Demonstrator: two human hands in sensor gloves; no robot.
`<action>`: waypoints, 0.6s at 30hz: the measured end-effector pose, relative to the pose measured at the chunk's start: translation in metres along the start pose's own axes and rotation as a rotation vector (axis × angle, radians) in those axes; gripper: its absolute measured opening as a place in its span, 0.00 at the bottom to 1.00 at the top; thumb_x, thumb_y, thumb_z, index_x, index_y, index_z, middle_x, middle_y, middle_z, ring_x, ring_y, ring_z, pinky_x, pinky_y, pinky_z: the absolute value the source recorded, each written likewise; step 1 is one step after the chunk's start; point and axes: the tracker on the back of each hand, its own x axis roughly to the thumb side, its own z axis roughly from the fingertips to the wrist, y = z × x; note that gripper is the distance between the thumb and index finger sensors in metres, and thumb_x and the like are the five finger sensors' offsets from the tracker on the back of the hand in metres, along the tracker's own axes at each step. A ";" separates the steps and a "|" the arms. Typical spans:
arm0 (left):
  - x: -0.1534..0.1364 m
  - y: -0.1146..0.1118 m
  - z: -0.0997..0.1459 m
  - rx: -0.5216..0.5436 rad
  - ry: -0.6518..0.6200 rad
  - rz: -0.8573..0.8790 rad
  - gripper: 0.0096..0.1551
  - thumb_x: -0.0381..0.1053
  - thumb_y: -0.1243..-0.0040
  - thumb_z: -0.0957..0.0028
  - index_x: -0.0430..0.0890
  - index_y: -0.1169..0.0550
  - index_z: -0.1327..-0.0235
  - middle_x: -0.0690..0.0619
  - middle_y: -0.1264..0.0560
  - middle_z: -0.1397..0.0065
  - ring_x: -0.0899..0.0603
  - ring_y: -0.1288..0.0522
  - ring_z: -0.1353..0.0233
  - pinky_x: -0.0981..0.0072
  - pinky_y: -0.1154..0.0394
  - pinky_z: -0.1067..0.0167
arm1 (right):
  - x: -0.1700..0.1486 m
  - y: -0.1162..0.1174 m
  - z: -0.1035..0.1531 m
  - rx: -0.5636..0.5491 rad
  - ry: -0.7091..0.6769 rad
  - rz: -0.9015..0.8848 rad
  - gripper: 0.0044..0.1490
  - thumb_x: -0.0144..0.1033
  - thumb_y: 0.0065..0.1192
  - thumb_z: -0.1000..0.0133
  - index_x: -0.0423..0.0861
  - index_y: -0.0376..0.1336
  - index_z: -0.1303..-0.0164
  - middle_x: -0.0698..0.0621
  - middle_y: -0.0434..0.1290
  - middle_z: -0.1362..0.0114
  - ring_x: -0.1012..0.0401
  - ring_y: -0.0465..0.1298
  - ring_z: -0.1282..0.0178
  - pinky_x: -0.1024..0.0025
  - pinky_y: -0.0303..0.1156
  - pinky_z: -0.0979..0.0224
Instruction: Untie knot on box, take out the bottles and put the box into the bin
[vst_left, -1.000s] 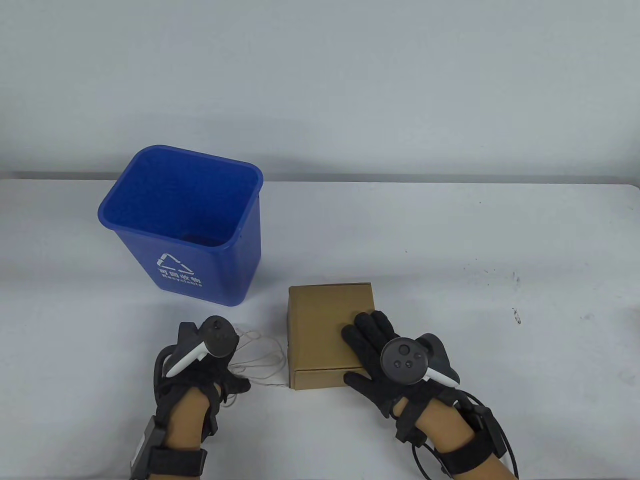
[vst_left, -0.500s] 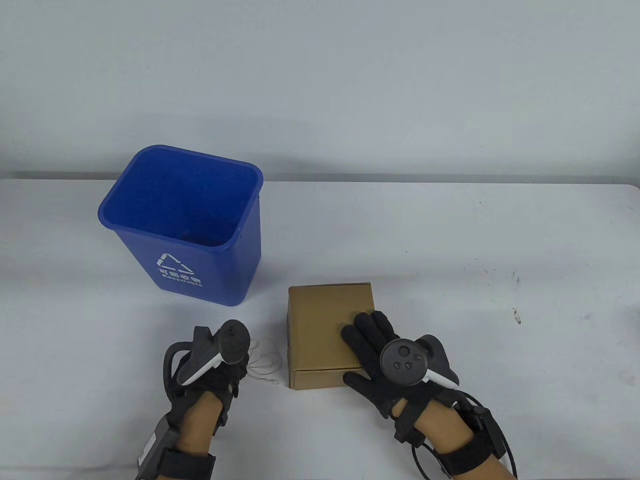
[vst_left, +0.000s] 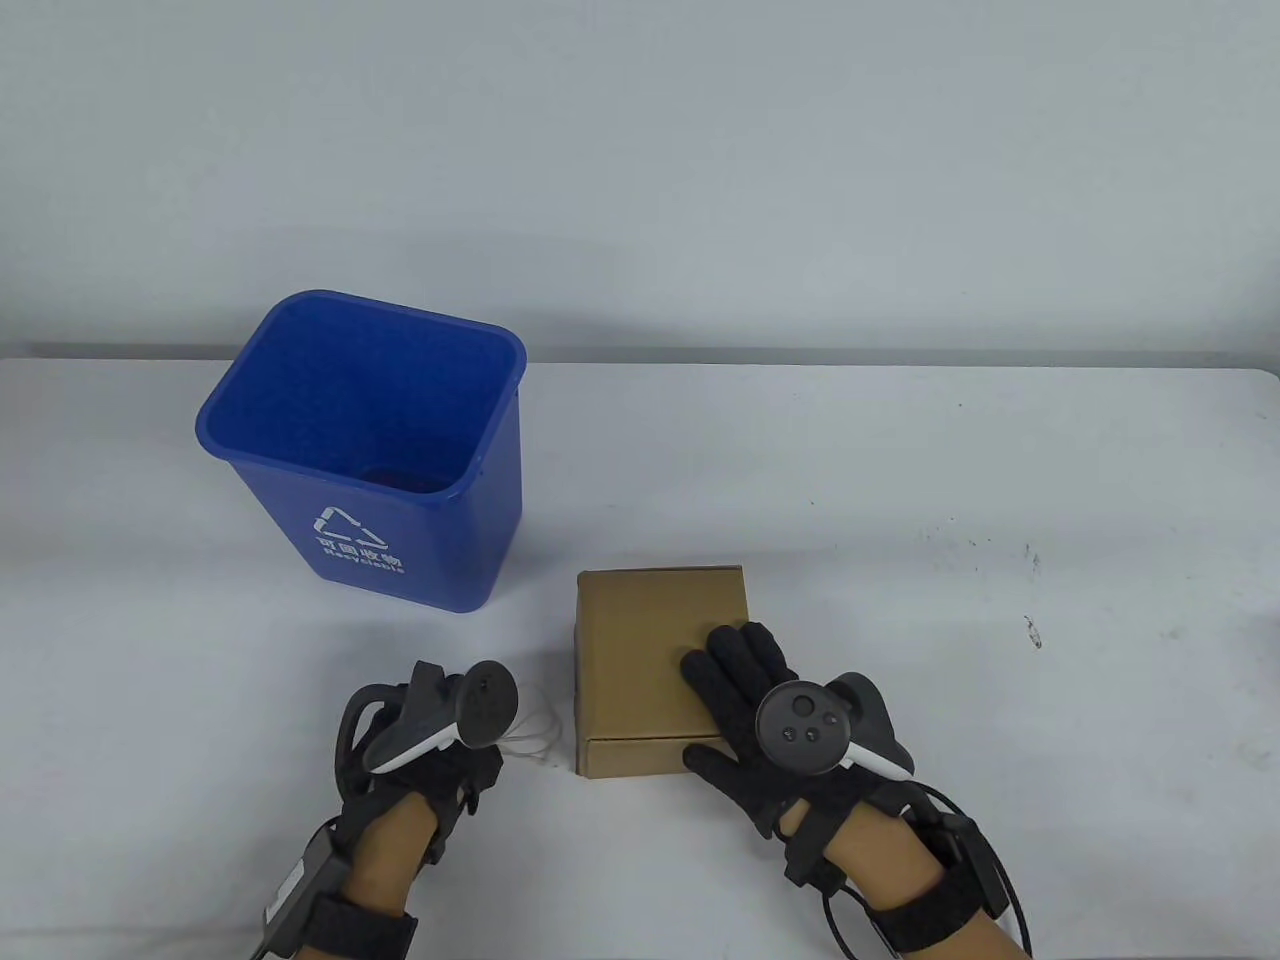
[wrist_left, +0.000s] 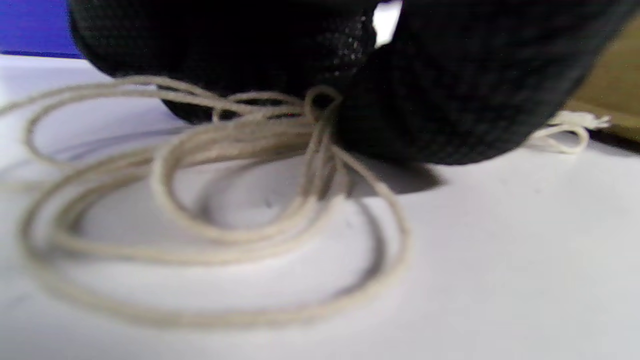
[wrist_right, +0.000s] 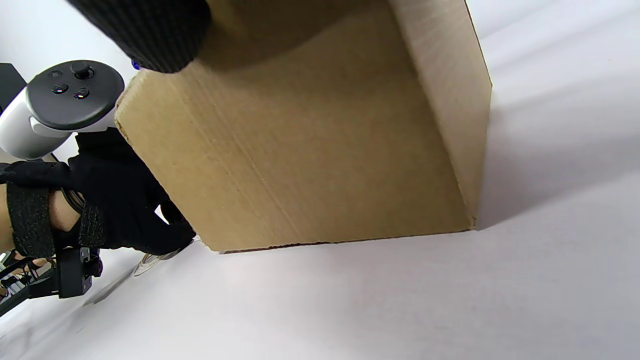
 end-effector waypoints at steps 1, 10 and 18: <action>-0.001 -0.001 0.000 0.006 -0.012 0.025 0.20 0.54 0.24 0.57 0.49 0.16 0.54 0.45 0.24 0.36 0.35 0.24 0.42 0.43 0.26 0.42 | 0.000 0.000 0.000 -0.001 0.000 -0.001 0.51 0.56 0.49 0.44 0.49 0.32 0.20 0.47 0.24 0.18 0.39 0.23 0.22 0.29 0.39 0.27; -0.012 0.038 0.026 0.182 -0.033 0.093 0.19 0.54 0.24 0.58 0.49 0.14 0.56 0.46 0.22 0.36 0.35 0.22 0.43 0.44 0.25 0.44 | 0.000 0.000 0.000 0.004 -0.002 -0.008 0.51 0.56 0.49 0.44 0.49 0.32 0.20 0.47 0.23 0.18 0.39 0.23 0.22 0.29 0.39 0.27; -0.008 0.081 0.042 0.243 -0.011 0.091 0.19 0.54 0.24 0.57 0.49 0.15 0.55 0.46 0.23 0.35 0.35 0.23 0.42 0.44 0.25 0.43 | 0.001 0.000 -0.001 0.005 -0.008 -0.008 0.51 0.56 0.49 0.44 0.49 0.32 0.20 0.47 0.23 0.18 0.39 0.23 0.22 0.29 0.40 0.27</action>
